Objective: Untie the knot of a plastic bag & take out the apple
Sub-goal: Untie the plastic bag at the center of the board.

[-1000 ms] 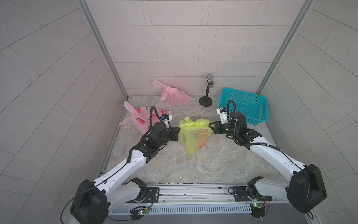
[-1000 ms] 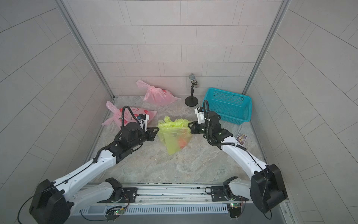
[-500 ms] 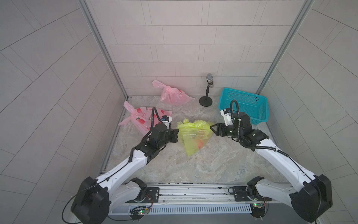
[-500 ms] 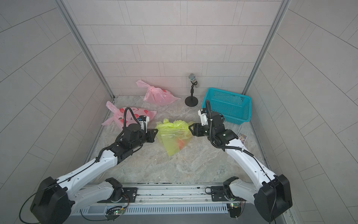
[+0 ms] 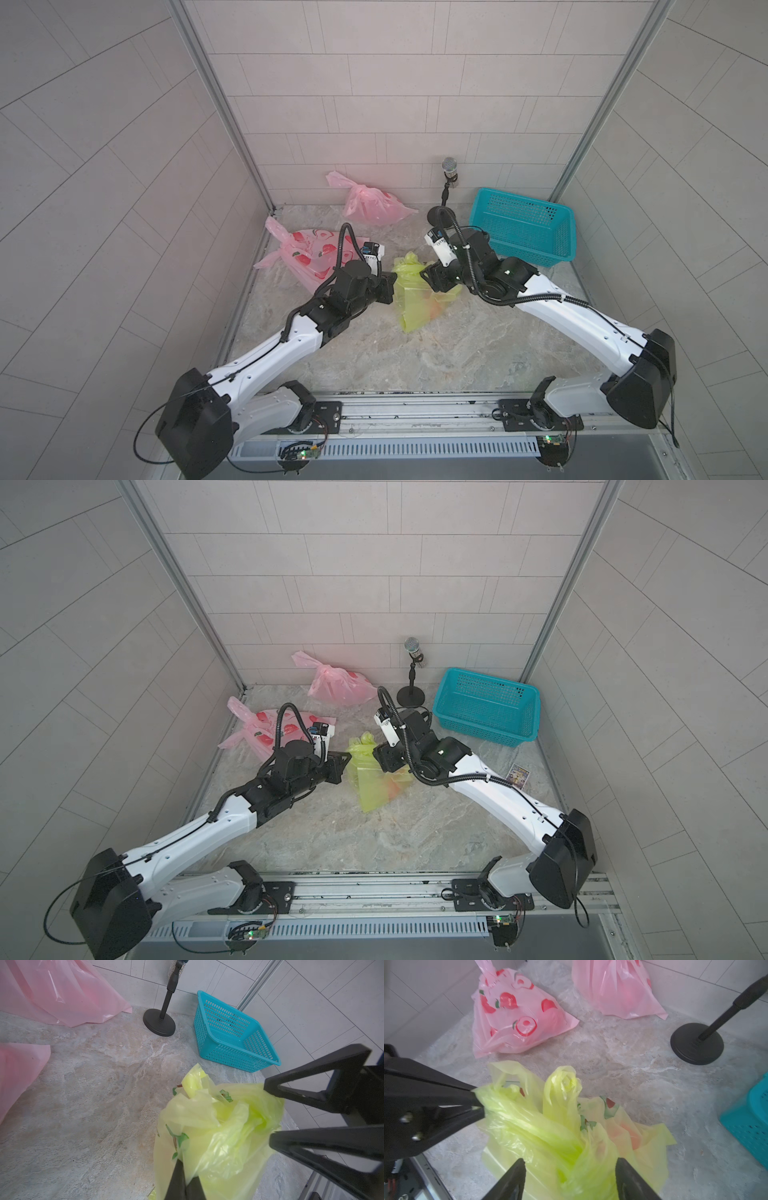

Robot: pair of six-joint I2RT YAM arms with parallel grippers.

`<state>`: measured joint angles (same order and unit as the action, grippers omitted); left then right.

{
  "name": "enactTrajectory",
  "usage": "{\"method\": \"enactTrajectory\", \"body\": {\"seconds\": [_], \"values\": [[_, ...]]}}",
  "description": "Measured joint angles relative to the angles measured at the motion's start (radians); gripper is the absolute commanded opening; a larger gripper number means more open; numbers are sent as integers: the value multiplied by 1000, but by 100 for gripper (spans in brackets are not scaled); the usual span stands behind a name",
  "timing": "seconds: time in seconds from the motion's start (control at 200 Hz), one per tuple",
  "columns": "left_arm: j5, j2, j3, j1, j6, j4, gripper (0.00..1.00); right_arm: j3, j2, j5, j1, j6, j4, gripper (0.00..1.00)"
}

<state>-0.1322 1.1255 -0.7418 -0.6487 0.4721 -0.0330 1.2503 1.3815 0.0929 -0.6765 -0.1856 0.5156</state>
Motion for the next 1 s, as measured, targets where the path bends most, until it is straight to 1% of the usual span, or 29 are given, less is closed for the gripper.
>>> {"method": "enactTrajectory", "body": {"seconds": [0.045,0.11,0.315,0.355,0.425,0.595,0.665,0.735,0.816,0.966,1.001], "values": [[3,0,0,0,-2,3,0,-5,1,-19,0,13,11,57],[8,0,0,0,-3,8,0,-18,-10,-43,2,23,20,53],[25,-4,0,0,-17,8,0,-93,-82,-59,16,24,29,27],[25,-4,0,-1,-18,7,0,-102,-85,-57,24,15,28,20],[24,-3,0,-2,-19,4,0,-121,-86,-46,43,-4,18,0],[27,-3,0,-4,-20,0,0,-158,-89,20,116,-45,5,0],[30,-3,0,-3,-21,0,0,-175,-111,58,154,-67,2,0],[29,-3,0,10,-18,-4,0,-198,-160,96,194,-90,3,0],[20,11,0,49,-10,-27,0,-227,-237,142,232,-116,4,0],[-4,95,-24,96,-5,-62,0,-287,-332,248,242,-170,-24,0],[-18,127,-41,99,-5,-72,4,-314,-346,276,243,-189,-44,0]]}}
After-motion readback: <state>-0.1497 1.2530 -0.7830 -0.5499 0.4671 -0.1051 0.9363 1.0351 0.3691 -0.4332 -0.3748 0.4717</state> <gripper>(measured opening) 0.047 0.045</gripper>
